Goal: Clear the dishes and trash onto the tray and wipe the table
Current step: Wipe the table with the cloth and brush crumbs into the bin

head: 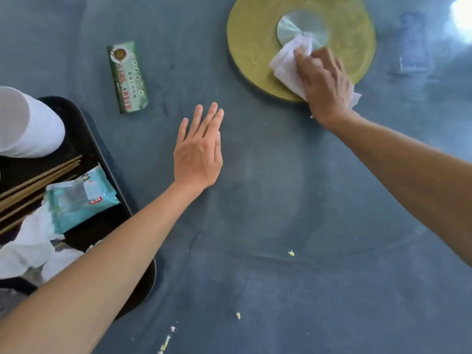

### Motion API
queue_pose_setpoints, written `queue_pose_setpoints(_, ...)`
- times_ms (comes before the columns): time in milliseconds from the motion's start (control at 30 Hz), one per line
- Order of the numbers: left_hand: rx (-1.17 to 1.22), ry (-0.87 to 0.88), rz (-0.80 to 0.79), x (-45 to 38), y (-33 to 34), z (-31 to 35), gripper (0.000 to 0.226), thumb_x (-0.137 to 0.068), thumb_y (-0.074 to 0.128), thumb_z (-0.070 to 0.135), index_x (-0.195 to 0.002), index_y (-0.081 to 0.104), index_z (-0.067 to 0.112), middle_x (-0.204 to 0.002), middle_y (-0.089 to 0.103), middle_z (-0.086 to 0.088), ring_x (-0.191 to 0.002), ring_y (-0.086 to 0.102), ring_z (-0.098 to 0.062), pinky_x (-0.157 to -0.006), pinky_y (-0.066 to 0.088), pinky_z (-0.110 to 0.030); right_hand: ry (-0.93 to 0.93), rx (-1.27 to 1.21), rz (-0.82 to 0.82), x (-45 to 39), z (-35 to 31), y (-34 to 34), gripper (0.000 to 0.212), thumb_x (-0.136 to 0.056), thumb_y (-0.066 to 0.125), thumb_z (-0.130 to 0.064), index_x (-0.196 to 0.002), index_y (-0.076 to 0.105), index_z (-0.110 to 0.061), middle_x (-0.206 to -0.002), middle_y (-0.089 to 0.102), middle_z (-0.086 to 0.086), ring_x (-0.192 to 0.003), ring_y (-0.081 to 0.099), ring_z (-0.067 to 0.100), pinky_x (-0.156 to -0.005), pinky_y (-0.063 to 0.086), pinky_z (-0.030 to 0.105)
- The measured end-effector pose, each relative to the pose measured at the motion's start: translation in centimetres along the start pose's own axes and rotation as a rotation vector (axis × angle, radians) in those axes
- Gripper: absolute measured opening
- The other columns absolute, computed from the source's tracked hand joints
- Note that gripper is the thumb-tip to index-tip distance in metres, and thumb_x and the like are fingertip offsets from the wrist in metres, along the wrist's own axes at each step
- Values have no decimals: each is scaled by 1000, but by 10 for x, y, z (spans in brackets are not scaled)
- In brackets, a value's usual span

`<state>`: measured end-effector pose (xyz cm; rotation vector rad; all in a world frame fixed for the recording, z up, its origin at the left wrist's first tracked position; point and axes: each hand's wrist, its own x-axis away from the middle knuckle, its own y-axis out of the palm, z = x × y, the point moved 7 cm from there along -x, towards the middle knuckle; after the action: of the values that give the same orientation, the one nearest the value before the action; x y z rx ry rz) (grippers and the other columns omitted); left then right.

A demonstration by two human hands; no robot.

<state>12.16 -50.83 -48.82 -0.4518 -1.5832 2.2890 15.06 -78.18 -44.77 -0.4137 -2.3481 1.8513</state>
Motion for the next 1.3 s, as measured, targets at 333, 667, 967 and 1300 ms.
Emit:
queue_pose_setpoints(333, 31, 65, -32, -4, -1, -7, 52, -106, 22, 15, -158, 31, 14, -166, 28, 1, -156, 17, -22, -127, 8, -44, -900, -136, -238, 304, -119, 38, 69, -86, 52, 2, -147, 53, -29, -127, 50, -6, -75, 39, 22, -47, 34, 33)
queue_pose_setpoints(667, -15, 96, -133, -30, -9, -36, 54, -108, 25, 38, -161, 24, 24, -168, 22, 10, -157, 11, -15, -127, 5, -41, -191, 1, 153, 12, 10, -29, 44, -105, 40, -50, -142, 58, -37, -124, 60, -8, -99, 59, 25, -71, 42, 33)
queue_pose_setpoints(967, -31, 5, -151, -50, -20, -51, 51, -108, 28, 21, -158, 30, 12, -168, 23, -6, -156, 11, -32, -124, 12, -53, -379, -73, -90, 151, -100, 22, 51, -93, 48, -13, -141, 60, -27, -123, 61, 0, -96, 59, 27, -63, 53, 41)
queue_pose_setpoints(1300, -68, -10, -119, -12, -6, -31, 57, -106, 22, 36, -162, 18, 24, -170, 12, 4, -157, 4, -18, -126, 1, -45, -468, -73, -74, 110, -77, -6, 36, -100, 50, -12, -130, 68, -22, -119, 68, 1, -105, 64, 23, -77, 39, 24)
